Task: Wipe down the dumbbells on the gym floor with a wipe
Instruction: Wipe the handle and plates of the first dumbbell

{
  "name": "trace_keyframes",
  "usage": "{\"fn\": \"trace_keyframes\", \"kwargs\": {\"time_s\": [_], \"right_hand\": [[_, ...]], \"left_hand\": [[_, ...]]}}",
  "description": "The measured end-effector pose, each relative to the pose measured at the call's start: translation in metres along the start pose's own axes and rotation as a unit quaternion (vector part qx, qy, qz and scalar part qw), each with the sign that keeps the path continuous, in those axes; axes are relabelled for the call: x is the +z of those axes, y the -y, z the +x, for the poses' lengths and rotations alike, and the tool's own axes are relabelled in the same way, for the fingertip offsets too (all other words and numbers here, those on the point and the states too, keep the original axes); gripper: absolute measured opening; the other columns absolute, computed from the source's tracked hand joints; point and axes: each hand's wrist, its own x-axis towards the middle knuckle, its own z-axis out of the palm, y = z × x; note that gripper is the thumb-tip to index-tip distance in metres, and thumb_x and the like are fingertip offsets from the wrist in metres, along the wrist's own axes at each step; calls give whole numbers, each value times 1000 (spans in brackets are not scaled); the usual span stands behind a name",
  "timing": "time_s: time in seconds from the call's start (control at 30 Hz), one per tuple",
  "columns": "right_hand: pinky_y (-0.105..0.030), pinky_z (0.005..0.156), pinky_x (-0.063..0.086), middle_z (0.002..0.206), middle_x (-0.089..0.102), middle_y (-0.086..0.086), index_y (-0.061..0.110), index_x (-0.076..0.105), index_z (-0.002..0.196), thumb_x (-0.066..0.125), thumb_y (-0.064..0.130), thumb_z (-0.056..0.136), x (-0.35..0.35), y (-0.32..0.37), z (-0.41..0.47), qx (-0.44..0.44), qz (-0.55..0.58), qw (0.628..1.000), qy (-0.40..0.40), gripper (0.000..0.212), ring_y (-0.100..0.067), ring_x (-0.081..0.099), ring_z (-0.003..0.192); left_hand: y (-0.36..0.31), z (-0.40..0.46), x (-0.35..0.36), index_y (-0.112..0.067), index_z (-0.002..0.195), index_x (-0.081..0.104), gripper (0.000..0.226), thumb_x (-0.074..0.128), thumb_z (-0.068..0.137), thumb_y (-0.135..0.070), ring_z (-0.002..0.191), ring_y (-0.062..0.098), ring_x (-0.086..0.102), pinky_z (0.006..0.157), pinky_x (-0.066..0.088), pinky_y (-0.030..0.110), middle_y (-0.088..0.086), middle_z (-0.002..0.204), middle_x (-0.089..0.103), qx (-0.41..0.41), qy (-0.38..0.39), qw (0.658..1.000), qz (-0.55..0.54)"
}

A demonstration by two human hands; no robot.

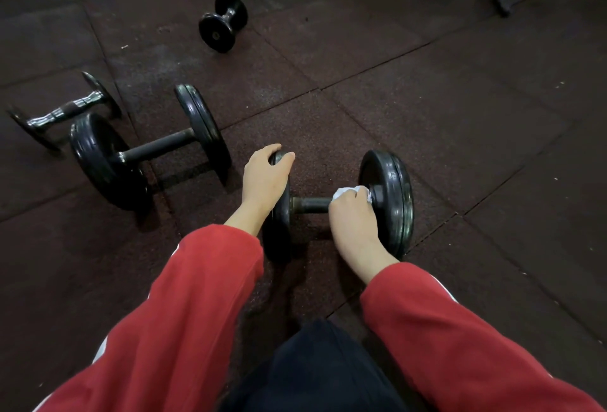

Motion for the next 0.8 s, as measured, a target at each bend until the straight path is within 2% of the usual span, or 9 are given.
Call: {"fn": "trace_keyframes", "kwargs": {"time_s": [0.13, 0.23, 0.33, 0.5, 0.53, 0.6, 0.67, 0.73, 0.8], "right_hand": [[-22, 54, 45, 67, 64, -13, -3, 70, 70, 17, -1, 65, -1, -1, -4, -10, 1, 1000, -7, 53, -24, 61, 66], [-27, 80, 48, 105, 63, -17, -6, 59, 112, 5, -5, 71, 7, -6, 0, -31, 12, 999, 12, 68, -28, 57, 99], [-32, 91, 42, 118, 54, -21, -8, 49, 120, 25, -9, 88, 4, -10, 2, -33, 71, 997, 12, 41, -32, 48, 111], [-29, 79, 48, 119, 50, -25, -13, 50, 118, 27, -10, 89, 3, -10, -7, 13, 65, 997, 46, 37, -32, 49, 109], [-27, 74, 50, 112, 55, -24, -12, 56, 113, 29, -9, 88, 4, -8, -9, 10, 53, 998, 30, 36, -30, 53, 104], [-21, 54, 48, 82, 66, -15, -7, 70, 83, 29, -5, 75, 3, -6, -5, 19, 37, 998, 44, 42, -21, 62, 77], [-21, 49, 46, 63, 64, -10, -1, 71, 64, 25, -2, 66, 14, -11, -1, -16, 11, 999, 49, 46, -19, 60, 59], [-23, 61, 48, 73, 64, -9, 4, 71, 75, 25, -5, 72, 14, -14, -3, -7, 3, 997, 83, 48, -21, 61, 70], [-31, 81, 45, 103, 58, -17, 0, 61, 107, 24, -6, 88, 25, -15, -8, -63, -44, 997, 24, 42, -29, 55, 97]], "left_hand": [[-1, -1, 0, -17, 132, 51, 45, 54, 90, -32, 131, 16, 40, 105, 28, 25, 2, 140, 47, -3, -3, 1000, -2], [-1, -1, -1, -17, 132, 51, 45, 54, 90, -32, 131, 16, 40, 105, 29, 25, 2, 140, 48, -3, -1, 1000, -2], [0, -1, -1, -16, 132, 51, 45, 54, 90, -32, 131, 16, 40, 104, 28, 24, 2, 140, 48, 1, 1, 1000, 1], [-1, -1, -1, -16, 133, 50, 45, 54, 90, -32, 131, 17, 39, 105, 28, 24, 2, 141, 46, 1, 7, 1000, -3], [0, -1, -1, -16, 132, 50, 45, 54, 90, -33, 131, 17, 40, 105, 28, 24, 2, 141, 46, 0, 6, 1000, -5], [0, 0, -1, -16, 132, 51, 45, 54, 90, -33, 131, 16, 40, 104, 28, 24, 3, 140, 47, -1, 5, 1000, -5], [0, 0, -1, -16, 132, 51, 45, 54, 90, -33, 130, 17, 41, 104, 29, 24, 3, 139, 48, -2, 3, 1000, -3], [-1, 0, -1, -16, 132, 52, 45, 54, 90, -33, 130, 18, 41, 103, 29, 24, 4, 139, 48, -3, 2, 1000, -1], [-1, 1, -1, -15, 131, 52, 44, 54, 90, -32, 129, 18, 41, 104, 29, 25, 4, 138, 48, -4, -2, 1000, -1]]}}
